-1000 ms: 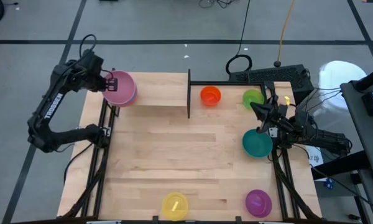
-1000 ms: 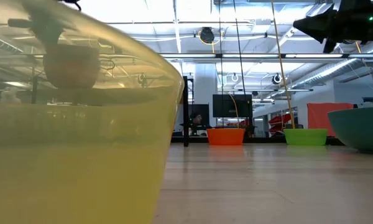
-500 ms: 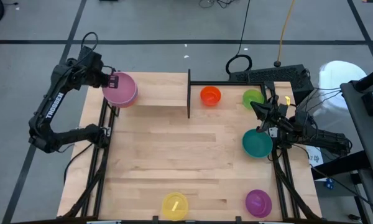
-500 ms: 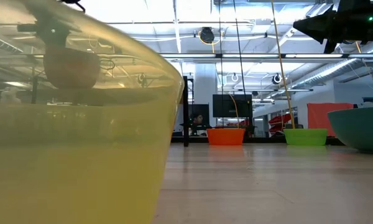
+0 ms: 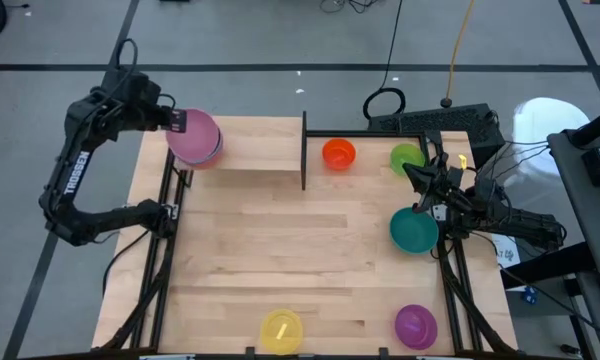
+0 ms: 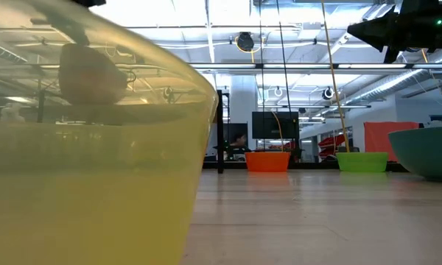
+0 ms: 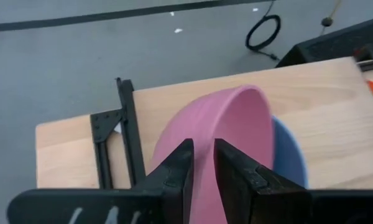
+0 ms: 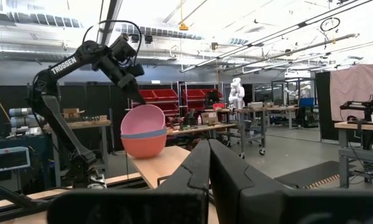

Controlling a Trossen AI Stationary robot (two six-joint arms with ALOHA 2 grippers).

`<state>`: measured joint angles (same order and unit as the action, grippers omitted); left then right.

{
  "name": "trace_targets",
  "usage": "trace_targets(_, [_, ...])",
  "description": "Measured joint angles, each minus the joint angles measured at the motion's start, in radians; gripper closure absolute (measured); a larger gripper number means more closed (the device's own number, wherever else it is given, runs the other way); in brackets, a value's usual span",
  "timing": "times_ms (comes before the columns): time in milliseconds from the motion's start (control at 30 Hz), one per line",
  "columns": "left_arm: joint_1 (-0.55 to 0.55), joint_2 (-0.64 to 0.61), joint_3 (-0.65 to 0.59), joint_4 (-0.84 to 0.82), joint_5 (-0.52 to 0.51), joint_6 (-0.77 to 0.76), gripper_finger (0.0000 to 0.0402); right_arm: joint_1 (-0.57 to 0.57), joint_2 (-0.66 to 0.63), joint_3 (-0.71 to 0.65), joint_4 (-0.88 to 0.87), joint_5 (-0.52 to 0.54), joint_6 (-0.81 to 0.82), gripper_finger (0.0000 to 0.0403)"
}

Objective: Place and stack bowls onto a shelf
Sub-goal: Stack the pink bowl on top of the blue bowl on the shelf

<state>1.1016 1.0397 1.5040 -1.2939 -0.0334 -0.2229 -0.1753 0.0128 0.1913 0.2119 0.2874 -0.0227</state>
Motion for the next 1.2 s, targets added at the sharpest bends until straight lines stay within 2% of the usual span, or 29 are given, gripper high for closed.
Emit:
trace_targets(367, [-0.033, 0.001, 0.011, -0.058, 0.001, 0.017, 0.0335, 0.0, 0.0, 0.0, 0.0, 0.0, 0.0, 0.0403])
trace_targets(600, [-0.033, 0.002, 0.008, -0.103, -0.084, 0.039, 0.0335, 0.0, 0.0, 0.0, 0.0, -0.001, 0.0, 0.0403])
trace_targets(767, [-0.033, 0.003, -0.054, -0.101, -0.125, 0.049, 0.0335, 0.0, 0.0, 0.0, 0.0, -0.001, 0.0, 0.0403])
trace_targets(967, [-0.033, 0.004, -0.162, -0.076, -0.129, 0.069, 0.0335, 0.0, 0.0, 0.0, 0.0, -0.001, 0.0, 0.0403])
trace_targets(1200, [-0.033, 0.004, -0.181, -0.03, -0.126, 0.094, 0.0335, 0.0, 0.0, 0.0, 0.0, 0.0, 0.001, 0.0403])
